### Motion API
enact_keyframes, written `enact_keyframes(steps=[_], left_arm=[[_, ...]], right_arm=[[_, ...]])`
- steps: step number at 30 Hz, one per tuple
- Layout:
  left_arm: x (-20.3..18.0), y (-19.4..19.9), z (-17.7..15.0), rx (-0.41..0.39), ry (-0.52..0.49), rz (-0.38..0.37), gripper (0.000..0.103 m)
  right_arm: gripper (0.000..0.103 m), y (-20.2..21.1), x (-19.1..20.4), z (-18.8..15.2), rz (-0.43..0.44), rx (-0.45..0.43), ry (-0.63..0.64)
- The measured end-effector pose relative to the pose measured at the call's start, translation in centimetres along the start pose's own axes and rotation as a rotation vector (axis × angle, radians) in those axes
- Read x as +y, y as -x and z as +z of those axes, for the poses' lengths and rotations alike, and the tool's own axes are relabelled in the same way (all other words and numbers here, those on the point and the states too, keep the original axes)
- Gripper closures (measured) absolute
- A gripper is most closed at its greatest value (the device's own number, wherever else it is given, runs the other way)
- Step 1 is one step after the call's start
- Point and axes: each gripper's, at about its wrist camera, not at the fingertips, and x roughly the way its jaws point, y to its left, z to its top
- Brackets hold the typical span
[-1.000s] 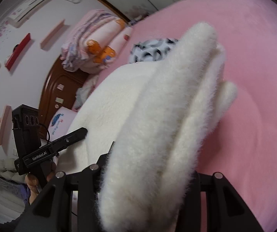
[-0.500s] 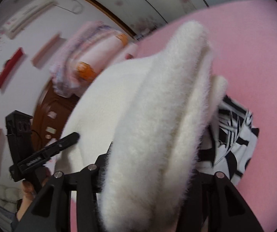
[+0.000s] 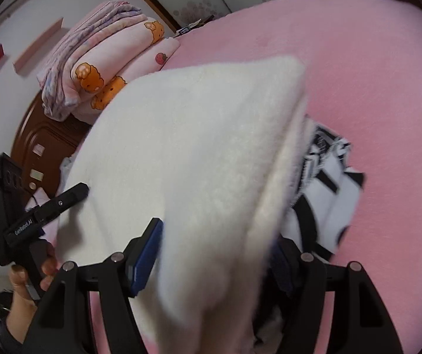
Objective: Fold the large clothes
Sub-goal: 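Lower the cream square onto the printed garment and open both tools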
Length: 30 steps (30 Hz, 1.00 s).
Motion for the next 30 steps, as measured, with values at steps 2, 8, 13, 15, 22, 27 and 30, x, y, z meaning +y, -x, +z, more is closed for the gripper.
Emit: enact_keyframes(steps=[2, 8, 13, 15, 22, 27, 30], left_arm=[[-0.9, 1.9, -0.5, -0.038, -0.028, 0.013, 0.022], [-2.2, 4.7, -2.1, -0.067, -0.033, -0.031, 0.070], [-2.0, 2.5, -4.5, 0.000, -0.034, -0.004, 0.082], [-2.0, 2.0, -5.1, 0.000, -0.048, 0.006, 0.083], [-2.0, 2.6, -5.0, 0.018, 0.006, -0.003, 0.079], [-4.3, 5.9, -5.6, 0.016, 0.024, 0.000, 0.029], [-6.4, 8.6, -6.5, 0.007, -0.010, 0.005, 0.024]], right_arm=[[0.035, 2.8, 0.4, -0.7, -0.065, -0.057, 0.040], [0.039, 6.4, 4.6, -3.1, -0.180, -0.184, 0.234], [0.086, 3.1, 5.2, -4.8, -0.268, -0.101, 0.287], [0.089, 2.2, 4.3, -5.2, -0.308, -0.078, 0.284], [0.082, 2.4, 3.5, -4.9, -0.273, -0.015, 0.190], [0.080, 6.1, 2.9, -5.9, -0.223, 0.024, 0.121], [0.080, 9.6, 3.2, -7.2, -0.223, 0.015, 0.127]])
